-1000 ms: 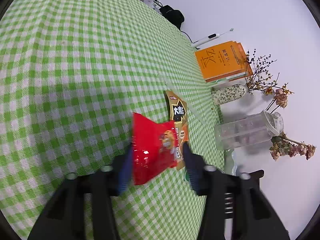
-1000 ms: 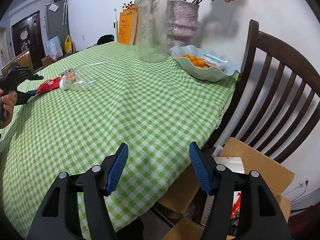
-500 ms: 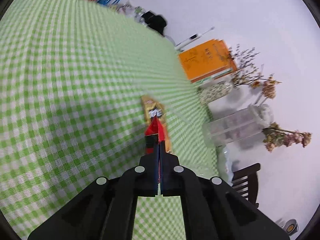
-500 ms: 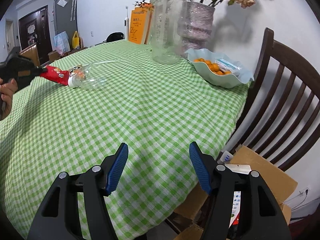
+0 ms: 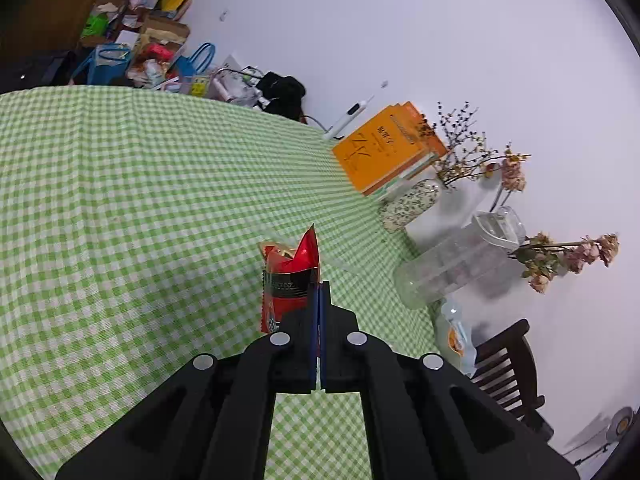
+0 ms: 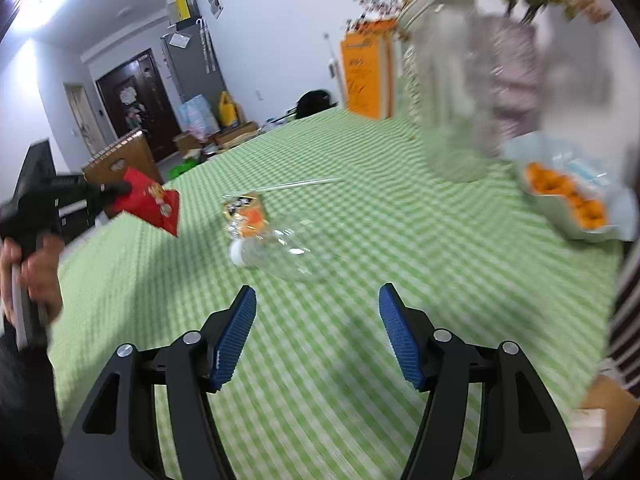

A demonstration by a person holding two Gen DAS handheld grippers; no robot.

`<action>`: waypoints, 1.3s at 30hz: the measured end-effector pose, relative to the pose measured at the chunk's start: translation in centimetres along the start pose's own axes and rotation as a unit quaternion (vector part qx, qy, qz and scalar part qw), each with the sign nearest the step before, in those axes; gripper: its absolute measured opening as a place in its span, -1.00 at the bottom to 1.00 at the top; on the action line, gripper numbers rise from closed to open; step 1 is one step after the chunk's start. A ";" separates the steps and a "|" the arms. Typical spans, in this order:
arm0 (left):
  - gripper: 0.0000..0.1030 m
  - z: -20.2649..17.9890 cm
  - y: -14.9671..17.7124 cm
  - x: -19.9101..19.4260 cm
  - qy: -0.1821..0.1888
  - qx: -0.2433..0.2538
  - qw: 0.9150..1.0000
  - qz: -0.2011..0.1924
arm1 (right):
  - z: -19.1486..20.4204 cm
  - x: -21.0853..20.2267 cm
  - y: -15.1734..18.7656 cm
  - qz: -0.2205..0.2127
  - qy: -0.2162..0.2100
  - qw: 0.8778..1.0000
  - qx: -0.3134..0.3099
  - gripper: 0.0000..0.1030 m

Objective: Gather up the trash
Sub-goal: 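Grasp the red snack packet with the left tool and lift it, then grasp the clear plastic cup with the right tool while the left tool holds the packet, then carry the packet and cup over the cardboard box with both tools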

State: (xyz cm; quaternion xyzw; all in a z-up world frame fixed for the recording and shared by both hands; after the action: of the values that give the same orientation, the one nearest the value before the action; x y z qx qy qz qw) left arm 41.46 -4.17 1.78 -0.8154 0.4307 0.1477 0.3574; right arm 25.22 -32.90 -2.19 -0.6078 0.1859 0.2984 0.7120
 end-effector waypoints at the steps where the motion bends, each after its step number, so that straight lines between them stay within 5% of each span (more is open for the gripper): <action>1: -1.00 0.2 0.1 0.1 -0.006 0.001 1.000 0.001 | 0.2 1.2 -0.5 0.006 -0.011 1.000 0.003 0.20; 9: -1.00 0.6 0.1 0.5 -0.006 -0.001 1.000 0.004 | 1.5 7.5 -3.0 0.024 -0.058 0.998 0.014 0.18; 11: -1.00 0.6 0.2 0.8 -0.008 0.000 1.000 0.009 | 1.9 8.3 -2.9 0.031 -0.081 0.996 0.021 -0.14; 12: -1.00 0.5 0.2 0.8 -0.008 0.000 1.000 0.010 | 2.1 8.5 -2.8 0.039 -0.092 0.995 0.027 -0.61; 17: -1.00 -0.3 0.7 1.0 -0.011 0.010 1.000 0.011 | 2.5 6.2 -1.9 0.038 -0.121 0.991 0.051 -0.96; 20: -1.00 -1.7 1.4 1.2 -0.005 0.028 0.999 0.014 | 1.6 2.8 -1.9 0.015 -0.107 0.992 0.060 -0.95; 31: -1.00 -9.6 7.1 2.7 0.034 0.120 0.990 0.063 | -8.3 -14.9 3.5 -0.088 0.048 0.988 0.114 -0.95; 39: -1.00 -18.3 16.3 3.0 0.086 0.235 0.959 0.134 | -17.0 -24.7 12.6 -0.089 0.186 0.958 0.198 -0.95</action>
State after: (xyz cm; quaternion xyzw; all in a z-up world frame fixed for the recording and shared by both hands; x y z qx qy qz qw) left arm 28.84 -25.01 5.52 -0.6527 0.5880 0.0178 0.4774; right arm 0.05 -53.39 0.52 -0.5137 0.3157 0.0727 0.7944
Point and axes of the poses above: each gripper's, at about its wrist camera, not at the fingertips, and x roughly the way its jaws point, z to its left, y to its underside, the point moved 2 cm from there along x, roughly the way its jaws point, and after that the axes turned 6 degrees about -x, right-handed, at the moved point
